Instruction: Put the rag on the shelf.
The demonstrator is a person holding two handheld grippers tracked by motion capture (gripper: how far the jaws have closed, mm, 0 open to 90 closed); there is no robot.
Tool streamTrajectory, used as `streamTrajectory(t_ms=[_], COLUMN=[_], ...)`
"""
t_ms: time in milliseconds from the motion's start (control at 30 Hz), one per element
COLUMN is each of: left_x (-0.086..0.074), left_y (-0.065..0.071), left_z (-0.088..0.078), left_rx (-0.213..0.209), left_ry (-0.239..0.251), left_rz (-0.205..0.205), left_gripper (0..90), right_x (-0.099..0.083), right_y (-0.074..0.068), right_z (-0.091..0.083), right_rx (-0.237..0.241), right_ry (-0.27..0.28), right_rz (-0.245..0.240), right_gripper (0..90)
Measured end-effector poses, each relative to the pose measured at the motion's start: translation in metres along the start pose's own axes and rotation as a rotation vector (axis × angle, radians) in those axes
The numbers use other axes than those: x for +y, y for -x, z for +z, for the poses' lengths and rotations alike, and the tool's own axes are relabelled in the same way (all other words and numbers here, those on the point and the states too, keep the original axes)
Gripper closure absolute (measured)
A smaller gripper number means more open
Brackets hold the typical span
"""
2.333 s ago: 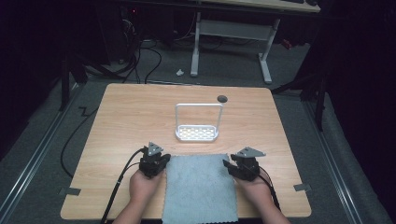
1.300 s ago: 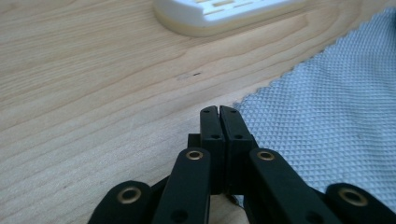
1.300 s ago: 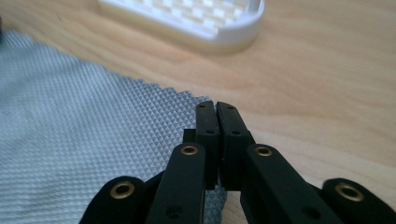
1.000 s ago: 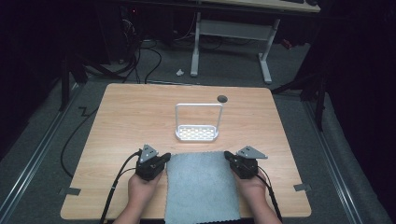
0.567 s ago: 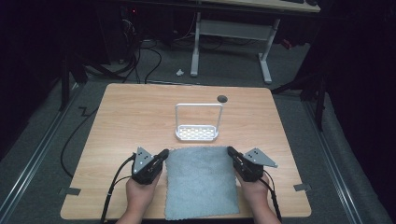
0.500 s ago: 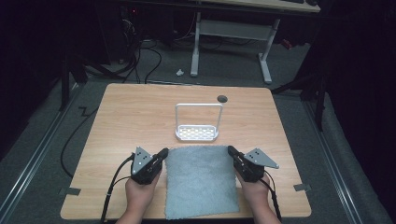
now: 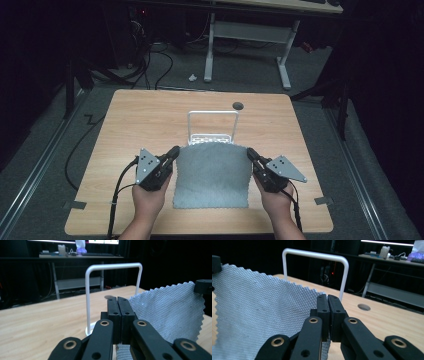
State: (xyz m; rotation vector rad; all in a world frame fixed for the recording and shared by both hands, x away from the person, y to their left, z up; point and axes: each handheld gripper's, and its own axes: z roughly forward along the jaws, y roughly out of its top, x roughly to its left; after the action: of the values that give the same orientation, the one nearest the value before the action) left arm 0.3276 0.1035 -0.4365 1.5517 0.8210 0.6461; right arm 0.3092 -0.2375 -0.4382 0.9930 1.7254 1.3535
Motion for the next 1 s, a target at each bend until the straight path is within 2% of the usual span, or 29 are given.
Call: streamTrajectory(t_ms=[533, 633, 767, 1000], left_x=[0.043, 0.052, 0.066, 0.074], left_y=[-0.003, -0.005, -0.008, -0.013], left_z=[0.003, 0.004, 0.005, 0.009], left_rx=[0.005, 0.006, 0.010, 0.019], left_ry=[0.095, 0.113, 0.126, 0.142], left_rz=[0.061, 0.079, 0.125, 0.133], left_gripper=[89.6, 89.6, 89.6, 89.6], right_x=[0.039, 0.049, 0.061, 0.074], right_y=[0.009, 0.012, 0.017, 0.021], right_z=[0.000, 0.000, 0.001, 0.006], right_rx=[0.008, 0.002, -0.004, -0.011], right_ry=[0.091, 0.113, 0.138, 0.153], right_rz=[0.031, 0.032, 0.033, 0.033], right_gripper=[89.5, 89.5, 89.5, 89.5])
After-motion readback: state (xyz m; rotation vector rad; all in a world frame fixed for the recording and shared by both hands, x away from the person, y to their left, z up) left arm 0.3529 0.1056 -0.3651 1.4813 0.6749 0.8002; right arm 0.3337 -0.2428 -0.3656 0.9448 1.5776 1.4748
